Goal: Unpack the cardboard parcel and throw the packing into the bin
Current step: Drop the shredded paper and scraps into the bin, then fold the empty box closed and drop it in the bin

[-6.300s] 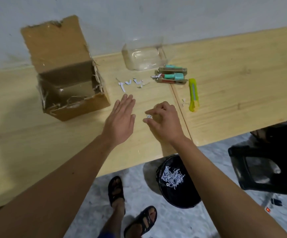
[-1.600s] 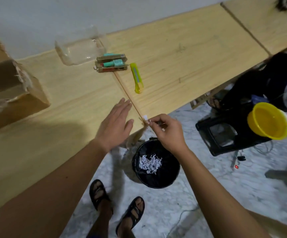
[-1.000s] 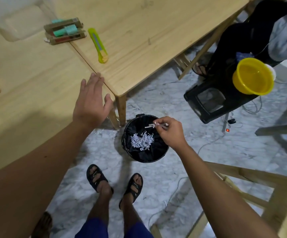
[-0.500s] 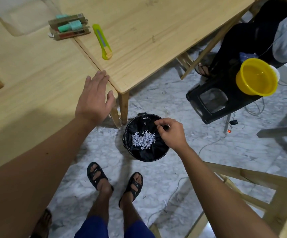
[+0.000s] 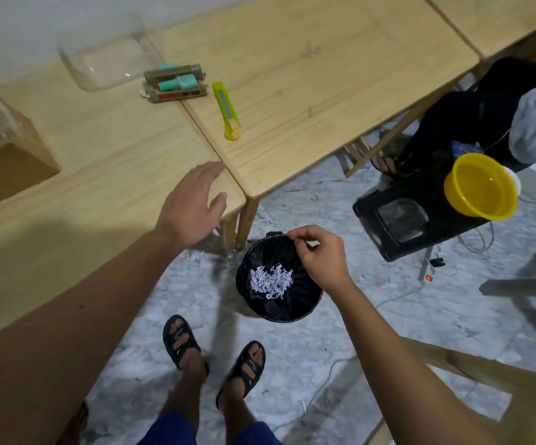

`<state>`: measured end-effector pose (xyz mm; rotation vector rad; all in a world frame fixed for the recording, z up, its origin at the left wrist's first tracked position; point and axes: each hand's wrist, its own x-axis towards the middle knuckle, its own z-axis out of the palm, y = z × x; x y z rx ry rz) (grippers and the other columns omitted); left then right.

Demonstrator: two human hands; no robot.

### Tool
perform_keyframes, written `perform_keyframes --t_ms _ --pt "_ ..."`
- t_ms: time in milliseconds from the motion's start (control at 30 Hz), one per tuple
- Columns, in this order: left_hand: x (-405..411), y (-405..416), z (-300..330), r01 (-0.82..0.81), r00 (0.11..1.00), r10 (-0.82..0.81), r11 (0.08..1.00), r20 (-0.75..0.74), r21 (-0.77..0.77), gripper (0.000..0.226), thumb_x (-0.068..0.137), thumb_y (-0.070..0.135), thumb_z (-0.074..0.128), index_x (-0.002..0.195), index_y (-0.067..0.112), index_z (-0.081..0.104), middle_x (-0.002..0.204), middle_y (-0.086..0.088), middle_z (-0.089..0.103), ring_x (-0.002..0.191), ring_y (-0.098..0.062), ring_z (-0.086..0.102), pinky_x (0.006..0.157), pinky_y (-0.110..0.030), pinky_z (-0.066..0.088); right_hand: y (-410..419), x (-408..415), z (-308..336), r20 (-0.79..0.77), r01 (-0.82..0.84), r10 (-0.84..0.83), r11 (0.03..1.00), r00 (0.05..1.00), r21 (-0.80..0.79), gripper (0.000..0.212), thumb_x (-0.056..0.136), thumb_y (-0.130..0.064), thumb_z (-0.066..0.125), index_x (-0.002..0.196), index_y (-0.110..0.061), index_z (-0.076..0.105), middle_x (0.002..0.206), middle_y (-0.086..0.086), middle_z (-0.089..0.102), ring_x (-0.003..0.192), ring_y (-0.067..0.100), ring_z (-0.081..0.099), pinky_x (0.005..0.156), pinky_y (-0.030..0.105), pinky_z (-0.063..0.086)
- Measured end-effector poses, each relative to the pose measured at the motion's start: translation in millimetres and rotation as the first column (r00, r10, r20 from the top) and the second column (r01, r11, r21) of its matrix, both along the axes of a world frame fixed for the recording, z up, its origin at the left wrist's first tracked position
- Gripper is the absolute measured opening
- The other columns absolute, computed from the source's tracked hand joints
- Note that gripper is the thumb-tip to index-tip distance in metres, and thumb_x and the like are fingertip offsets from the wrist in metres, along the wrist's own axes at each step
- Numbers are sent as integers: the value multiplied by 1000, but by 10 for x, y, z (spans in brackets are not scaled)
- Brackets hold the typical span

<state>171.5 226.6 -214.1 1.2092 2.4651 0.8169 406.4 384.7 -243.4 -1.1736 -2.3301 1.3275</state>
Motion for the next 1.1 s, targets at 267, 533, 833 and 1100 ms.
perform_keyframes --t_ms 267,533,833,1100 --pt "-748 -772 768 -199 974 215 965 -78 173 53 100 24 57 151 22 44 158 -1 44 148 -15 38 118 -44 40 -456 -1503 1053 -236 -203 212 977 948 62 21 92 -9 68 107 -21 77 102 -12 76 95 1 69 72 14 52" --pt "-1731 -2076 1269 -469 835 507 859 -213 206 59 97 29 61 151 11 44 158 -6 43 149 -22 36 121 -47 35 -1459 -3272 1397 -283 -532 540 839 793 112 41 93 -19 70 133 -27 65 132 -13 66 118 6 61 95 24 51" --pt "-2153 -2602 703 -707 704 683 699 195 109 101 89 61 64 163 30 2 173 6 4 159 -16 8 126 -45 19 -2260 -4297 1161 -258 -602 569 796 781 -66 73 95 -18 69 157 -26 32 155 -8 47 140 8 45 112 22 40" --pt "-2247 -2483 546 -819 572 656 481 492 311 75 94 63 57 155 26 36 144 10 56 132 1 53 110 -29 47 -2284 -4391 963 -374 -484 404 862 834 -148 51 99 -15 62 147 -22 47 142 -5 59 129 7 57 111 37 49"
